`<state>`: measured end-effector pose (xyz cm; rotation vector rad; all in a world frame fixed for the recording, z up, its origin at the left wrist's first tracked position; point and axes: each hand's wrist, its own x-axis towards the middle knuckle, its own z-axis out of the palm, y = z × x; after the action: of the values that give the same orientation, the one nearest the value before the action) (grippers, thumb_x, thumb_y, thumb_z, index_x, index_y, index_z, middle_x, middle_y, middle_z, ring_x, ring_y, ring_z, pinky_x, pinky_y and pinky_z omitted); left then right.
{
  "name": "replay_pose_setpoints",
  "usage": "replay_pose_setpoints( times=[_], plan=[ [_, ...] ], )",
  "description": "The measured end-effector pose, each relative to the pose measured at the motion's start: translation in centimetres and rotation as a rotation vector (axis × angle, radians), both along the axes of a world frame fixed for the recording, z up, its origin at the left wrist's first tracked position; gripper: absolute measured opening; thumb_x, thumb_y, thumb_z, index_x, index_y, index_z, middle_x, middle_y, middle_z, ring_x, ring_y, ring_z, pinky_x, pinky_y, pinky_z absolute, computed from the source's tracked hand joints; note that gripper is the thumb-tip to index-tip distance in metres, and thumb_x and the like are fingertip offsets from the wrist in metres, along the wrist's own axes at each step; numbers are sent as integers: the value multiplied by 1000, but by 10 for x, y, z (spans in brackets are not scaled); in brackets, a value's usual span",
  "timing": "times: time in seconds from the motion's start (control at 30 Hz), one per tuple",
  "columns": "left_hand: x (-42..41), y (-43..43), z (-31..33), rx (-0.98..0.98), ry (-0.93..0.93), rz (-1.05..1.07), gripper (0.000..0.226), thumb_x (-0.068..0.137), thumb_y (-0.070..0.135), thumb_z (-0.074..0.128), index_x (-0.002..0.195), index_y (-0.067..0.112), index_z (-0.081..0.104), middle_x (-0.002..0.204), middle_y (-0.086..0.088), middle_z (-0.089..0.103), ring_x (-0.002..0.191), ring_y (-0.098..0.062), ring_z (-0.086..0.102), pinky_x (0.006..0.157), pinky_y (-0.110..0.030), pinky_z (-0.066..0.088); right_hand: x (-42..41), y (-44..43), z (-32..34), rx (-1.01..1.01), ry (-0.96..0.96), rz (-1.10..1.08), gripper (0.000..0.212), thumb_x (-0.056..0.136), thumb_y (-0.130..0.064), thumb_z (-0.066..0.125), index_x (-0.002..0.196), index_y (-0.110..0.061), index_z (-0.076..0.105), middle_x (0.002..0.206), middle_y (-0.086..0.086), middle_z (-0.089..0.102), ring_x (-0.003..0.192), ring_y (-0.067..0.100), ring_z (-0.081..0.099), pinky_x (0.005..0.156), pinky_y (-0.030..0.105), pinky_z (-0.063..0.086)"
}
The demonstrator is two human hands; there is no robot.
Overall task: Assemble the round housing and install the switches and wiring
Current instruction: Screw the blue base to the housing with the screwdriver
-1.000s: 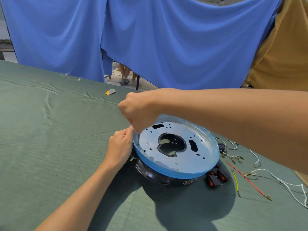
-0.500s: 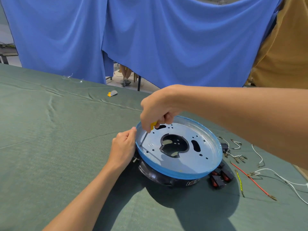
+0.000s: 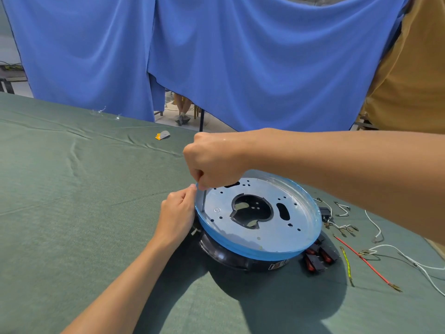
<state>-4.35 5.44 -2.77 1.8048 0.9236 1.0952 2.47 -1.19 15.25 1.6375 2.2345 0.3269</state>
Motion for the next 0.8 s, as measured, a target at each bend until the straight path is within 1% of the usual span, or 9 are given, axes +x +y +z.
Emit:
replay_pose_setpoints(
  times=[0.1,0.13,0.17,0.23,0.37,0.5,0.6,0.7,0.8],
  plan=[
    [0,1,-1,-23,-12,-10,57,103,36,41,69,-9,50,61,-9,48,60,-15,38,61,-34,29,2,5,-1,-47,116,-240,33,88,-11,58,56,-12,52,49,-5,53,49,12,47,38,8,33],
    [0,1,-1,-30,-18,-13,56,103,35,41,73,-11,54,63,-12,52,61,-16,41,61,-34,31,2,8,-2,-89,208,-370,28,89,-9,56,61,-9,56,56,-1,61,48,16,51,39,14,38],
    [1,1,-1,-35,-22,-13,56,103,34,41,77,-13,56,65,-17,55,62,-17,43,61,-33,32,2,11,-4,-130,318,-510,23,90,-5,52,68,-4,57,63,6,65,41,16,46,35,15,34],
    [1,1,-1,-36,-27,-6,55,103,33,41,79,-13,58,72,-27,60,62,-18,45,61,-33,32,3,16,-7,-195,500,-726,19,94,1,43,77,2,53,68,15,60,31,11,31,32,13,23],
    [1,0,0,-34,-34,-13,55,103,32,41,77,-13,56,77,-30,61,63,-18,45,61,-33,33,10,11,-6,-252,581,-798,19,97,-3,44,80,0,49,67,13,53,36,11,29,31,15,21],
    [0,0,0,-25,-33,-11,55,103,32,41,73,-12,53,65,-20,55,62,-19,43,61,-34,31,12,-2,0,-260,374,-623,17,90,-14,65,78,-3,58,65,8,50,43,15,35,36,16,26],
    [0,1,-1,-21,-35,-10,55,103,32,42,69,-10,48,60,-11,49,59,-18,40,60,-34,30,8,-7,0,-89,107,-281,13,83,-19,73,78,-16,61,67,-1,55,57,13,47,38,18,33],
    [0,0,-1,-8,-26,4,54,103,31,43,61,-2,39,56,-4,41,56,-14,34,58,-34,25,2,-8,3,15,-4,-60,17,78,-12,71,67,-19,60,59,-5,44,57,18,48,44,23,30],
    [1,0,0,3,-12,12,51,103,29,44,56,14,30,46,11,33,49,-7,28,56,-35,23,-1,-5,5,-9,-83,48,14,80,-9,65,68,-17,67,51,-5,42,49,7,38,34,15,24]
  ],
)
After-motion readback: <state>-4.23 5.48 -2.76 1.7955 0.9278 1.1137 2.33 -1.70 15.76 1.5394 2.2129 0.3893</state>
